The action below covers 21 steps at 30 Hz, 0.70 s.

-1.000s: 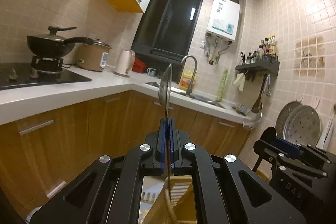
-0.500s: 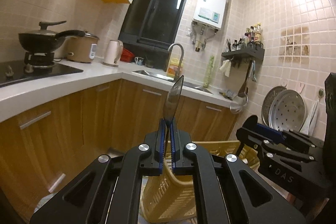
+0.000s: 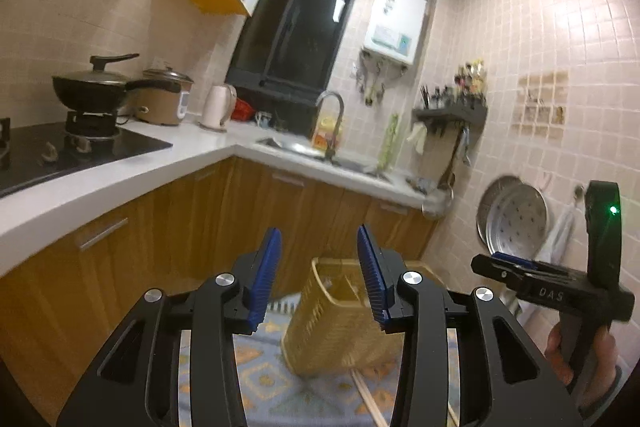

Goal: Organize utensils
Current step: 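Move both tools back down to the remaining utensils, then grasp a clear spoon with the left tool while the right grasps a grey spoon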

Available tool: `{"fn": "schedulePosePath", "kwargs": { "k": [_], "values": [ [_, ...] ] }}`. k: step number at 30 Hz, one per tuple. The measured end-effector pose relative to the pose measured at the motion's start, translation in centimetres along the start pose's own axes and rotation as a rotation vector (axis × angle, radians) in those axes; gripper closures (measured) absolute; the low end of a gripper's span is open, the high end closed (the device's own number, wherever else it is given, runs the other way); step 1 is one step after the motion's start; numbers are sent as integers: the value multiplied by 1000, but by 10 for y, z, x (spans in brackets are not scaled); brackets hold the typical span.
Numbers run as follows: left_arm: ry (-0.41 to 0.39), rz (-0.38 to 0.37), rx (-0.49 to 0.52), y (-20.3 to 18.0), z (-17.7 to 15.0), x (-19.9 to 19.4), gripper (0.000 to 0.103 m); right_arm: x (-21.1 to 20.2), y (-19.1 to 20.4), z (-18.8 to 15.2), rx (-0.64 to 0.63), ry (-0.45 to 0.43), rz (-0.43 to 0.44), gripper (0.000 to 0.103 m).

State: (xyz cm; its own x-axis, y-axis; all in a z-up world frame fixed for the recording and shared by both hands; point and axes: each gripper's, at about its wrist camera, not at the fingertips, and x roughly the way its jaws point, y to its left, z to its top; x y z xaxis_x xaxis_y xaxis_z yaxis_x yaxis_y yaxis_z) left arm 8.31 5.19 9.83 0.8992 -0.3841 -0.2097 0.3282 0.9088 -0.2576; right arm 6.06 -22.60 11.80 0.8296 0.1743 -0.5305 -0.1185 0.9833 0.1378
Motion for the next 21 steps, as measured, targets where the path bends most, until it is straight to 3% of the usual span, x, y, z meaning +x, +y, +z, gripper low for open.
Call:
{"fn": "schedulePosePath", "kwargs": {
  "k": [4, 6, 8, 14, 18, 21],
  "values": [
    [208, -22, 41, -13, -8, -3, 63, 1, -4, -24, -18, 232, 27, 49],
    [357, -47, 41, -20, -24, 7, 62, 11, -9, -41, -4, 338, 47, 49],
    [509, -62, 47, -26, -48, 23, 62, 21, -16, -59, 22, 426, 80, 49],
    [789, -37, 112, -43, -121, 59, 62, 52, -43, -119, 149, 666, 168, 51],
    [877, -46, 97, -45, -152, 67, 63, 59, -44, -154, 192, 764, 231, 66],
    [898, -39, 112, -48, -163, 70, 63, 57, -38, -166, 165, 784, 221, 66]
  ]
}}
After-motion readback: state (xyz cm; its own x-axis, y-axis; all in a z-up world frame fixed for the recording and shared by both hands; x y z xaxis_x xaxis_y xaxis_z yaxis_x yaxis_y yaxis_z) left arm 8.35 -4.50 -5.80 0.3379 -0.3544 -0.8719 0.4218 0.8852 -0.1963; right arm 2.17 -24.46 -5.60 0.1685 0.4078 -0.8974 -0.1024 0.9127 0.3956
